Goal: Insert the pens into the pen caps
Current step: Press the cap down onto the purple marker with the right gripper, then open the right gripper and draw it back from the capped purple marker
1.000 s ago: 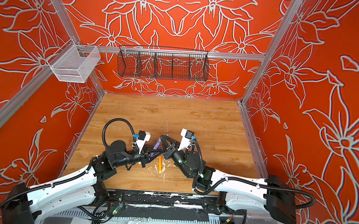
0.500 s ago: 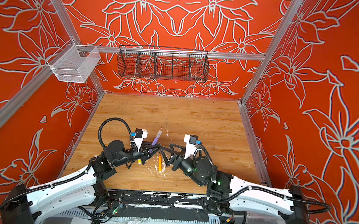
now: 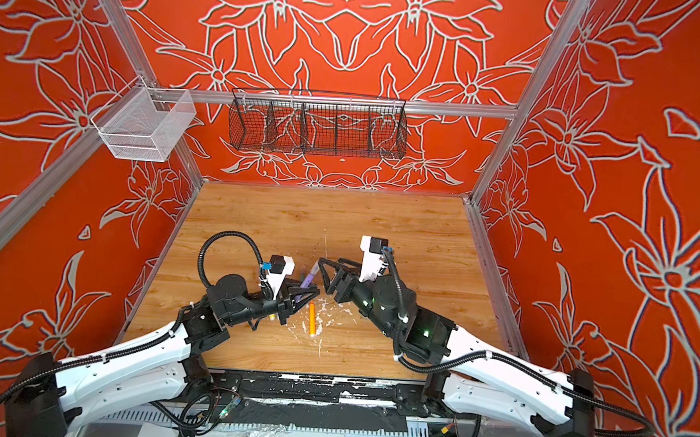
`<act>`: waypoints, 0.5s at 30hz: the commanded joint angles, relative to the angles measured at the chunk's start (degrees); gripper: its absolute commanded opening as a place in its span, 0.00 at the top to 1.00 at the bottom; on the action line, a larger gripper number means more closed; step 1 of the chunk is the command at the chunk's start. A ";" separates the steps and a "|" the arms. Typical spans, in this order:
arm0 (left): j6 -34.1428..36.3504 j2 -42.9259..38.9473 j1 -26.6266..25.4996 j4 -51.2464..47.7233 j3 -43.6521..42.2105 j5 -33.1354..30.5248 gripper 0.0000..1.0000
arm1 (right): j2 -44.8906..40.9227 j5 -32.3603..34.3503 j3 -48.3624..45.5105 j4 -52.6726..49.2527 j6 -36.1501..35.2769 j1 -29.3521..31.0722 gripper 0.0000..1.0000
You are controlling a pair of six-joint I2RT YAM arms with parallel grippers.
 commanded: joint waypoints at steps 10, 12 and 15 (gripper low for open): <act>1.05 -0.49 -0.33 1.31 1.74 0.28 1.00 | 7.95 -7.48 6.90 0.75 1.86 -0.94 0.38; 1.14 -0.90 -0.36 1.17 1.66 0.29 1.00 | 8.74 -7.48 7.69 0.54 1.63 -1.04 0.40; 1.09 -1.22 -0.36 1.26 1.42 -0.02 1.00 | 9.84 -7.66 9.25 -0.41 1.20 -1.24 0.42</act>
